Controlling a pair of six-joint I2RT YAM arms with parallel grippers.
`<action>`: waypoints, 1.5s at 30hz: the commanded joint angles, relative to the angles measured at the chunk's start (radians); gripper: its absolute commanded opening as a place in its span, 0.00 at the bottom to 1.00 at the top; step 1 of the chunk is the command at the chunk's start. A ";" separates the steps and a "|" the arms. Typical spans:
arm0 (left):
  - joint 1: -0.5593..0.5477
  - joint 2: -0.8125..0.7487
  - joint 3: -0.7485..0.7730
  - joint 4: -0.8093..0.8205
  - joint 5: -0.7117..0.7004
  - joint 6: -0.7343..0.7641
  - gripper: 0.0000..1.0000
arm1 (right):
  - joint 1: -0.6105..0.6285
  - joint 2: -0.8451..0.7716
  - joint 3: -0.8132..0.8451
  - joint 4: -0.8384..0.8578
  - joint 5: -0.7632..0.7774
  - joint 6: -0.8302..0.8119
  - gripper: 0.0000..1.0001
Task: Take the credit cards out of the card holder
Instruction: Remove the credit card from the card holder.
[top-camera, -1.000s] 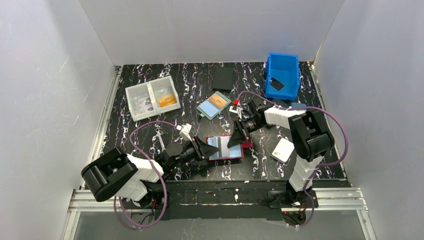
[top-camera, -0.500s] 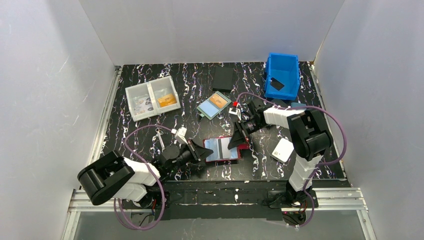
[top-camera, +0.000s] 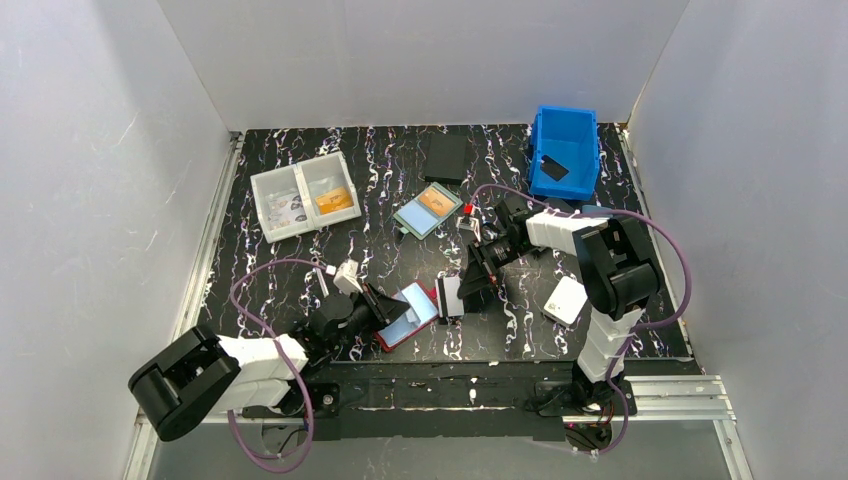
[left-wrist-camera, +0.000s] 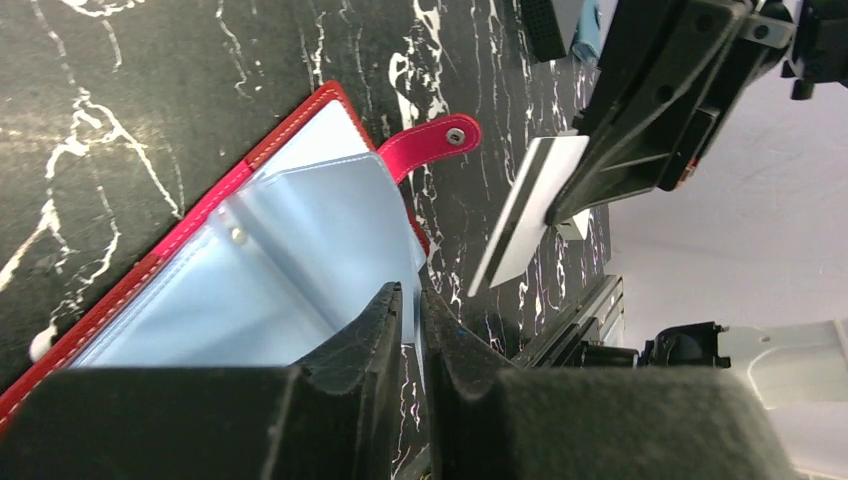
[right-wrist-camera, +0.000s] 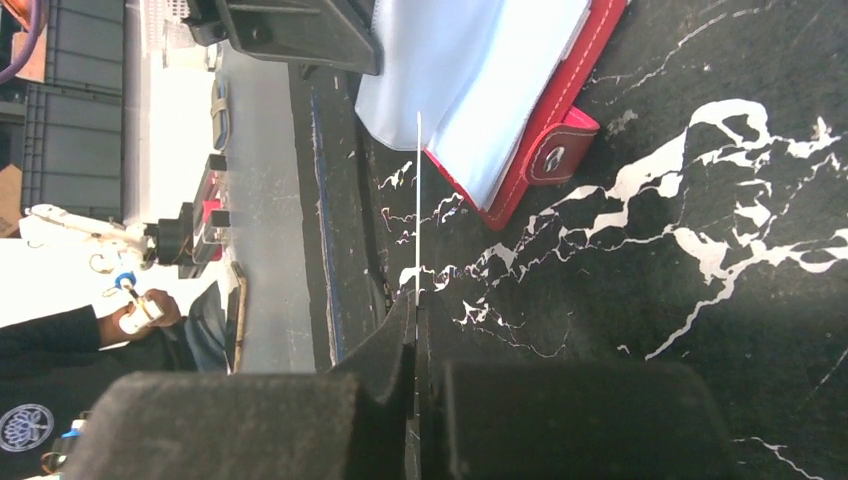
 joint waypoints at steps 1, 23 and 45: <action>0.015 -0.057 0.005 -0.103 -0.027 0.018 0.15 | -0.005 -0.028 0.059 -0.105 -0.037 -0.120 0.01; 0.044 0.020 0.347 -0.350 0.192 0.136 0.36 | -0.146 -0.230 0.146 -0.496 -0.013 -0.646 0.01; 0.015 -0.101 0.317 -0.248 0.172 -0.552 0.98 | -0.235 -0.354 0.092 -0.662 0.036 -0.992 0.01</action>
